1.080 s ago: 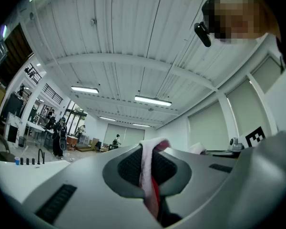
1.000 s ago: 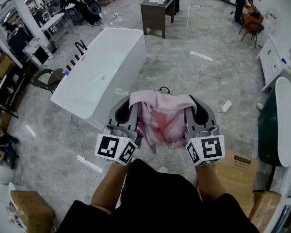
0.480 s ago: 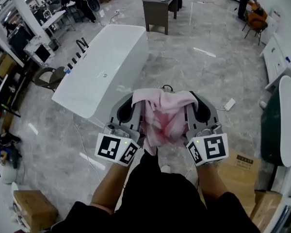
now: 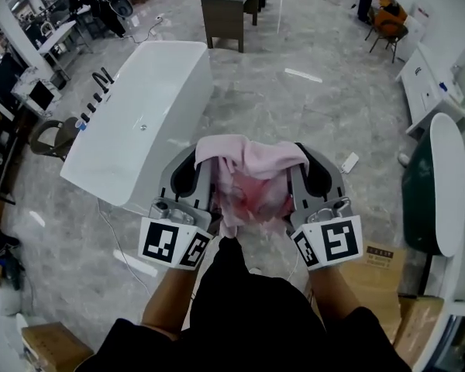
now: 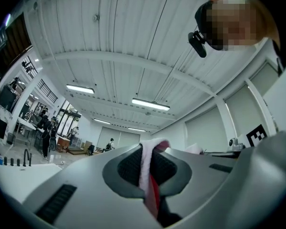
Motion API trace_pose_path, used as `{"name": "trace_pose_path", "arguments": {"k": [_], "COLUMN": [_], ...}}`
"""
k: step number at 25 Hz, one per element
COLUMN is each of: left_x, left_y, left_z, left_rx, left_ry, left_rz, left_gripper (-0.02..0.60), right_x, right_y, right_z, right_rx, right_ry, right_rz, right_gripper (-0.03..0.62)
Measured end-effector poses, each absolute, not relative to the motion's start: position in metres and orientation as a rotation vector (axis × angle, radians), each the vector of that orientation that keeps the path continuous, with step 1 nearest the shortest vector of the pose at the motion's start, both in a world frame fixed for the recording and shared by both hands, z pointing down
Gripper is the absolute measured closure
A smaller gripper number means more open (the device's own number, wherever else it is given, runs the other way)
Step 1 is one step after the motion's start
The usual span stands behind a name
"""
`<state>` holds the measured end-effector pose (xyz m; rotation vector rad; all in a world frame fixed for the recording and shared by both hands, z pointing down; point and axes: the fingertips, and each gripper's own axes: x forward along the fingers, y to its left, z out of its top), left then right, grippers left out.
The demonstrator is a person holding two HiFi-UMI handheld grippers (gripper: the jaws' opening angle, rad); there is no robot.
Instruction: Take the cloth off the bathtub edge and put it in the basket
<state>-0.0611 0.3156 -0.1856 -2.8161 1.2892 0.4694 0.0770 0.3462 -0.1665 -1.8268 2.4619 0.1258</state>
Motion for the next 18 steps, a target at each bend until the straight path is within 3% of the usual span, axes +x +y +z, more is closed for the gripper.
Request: {"name": "trace_pose_path", "arguments": {"k": [18], "left_x": [-0.041], "left_y": [0.147], "left_z": [-0.194], "left_rx": [-2.930], "left_ry": [1.159], "left_rz": [0.483], "left_gripper": [0.560], "right_x": [0.072], "right_y": [0.171], "right_z": [-0.186], "right_rx": [-1.936], "right_ry": [2.433], "right_rz": [0.130], "right_gripper": [0.556]}}
